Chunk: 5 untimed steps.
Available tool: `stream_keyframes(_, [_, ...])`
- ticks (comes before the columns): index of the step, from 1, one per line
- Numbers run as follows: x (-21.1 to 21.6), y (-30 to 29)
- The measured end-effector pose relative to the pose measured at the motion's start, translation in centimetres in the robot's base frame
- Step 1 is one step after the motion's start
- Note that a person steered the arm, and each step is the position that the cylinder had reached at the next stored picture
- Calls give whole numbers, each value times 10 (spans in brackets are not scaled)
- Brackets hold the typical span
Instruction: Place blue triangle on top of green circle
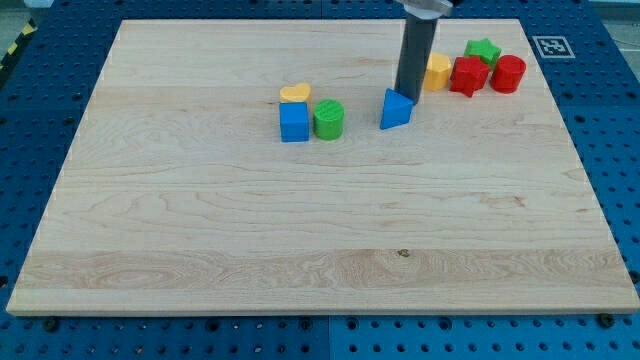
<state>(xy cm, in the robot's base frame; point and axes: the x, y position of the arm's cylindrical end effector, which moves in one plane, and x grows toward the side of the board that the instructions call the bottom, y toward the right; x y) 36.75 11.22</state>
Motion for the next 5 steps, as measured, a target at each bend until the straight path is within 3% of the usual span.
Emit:
stream_keyframes(2, [37,51])
stream_keyframes(5, [38,46])
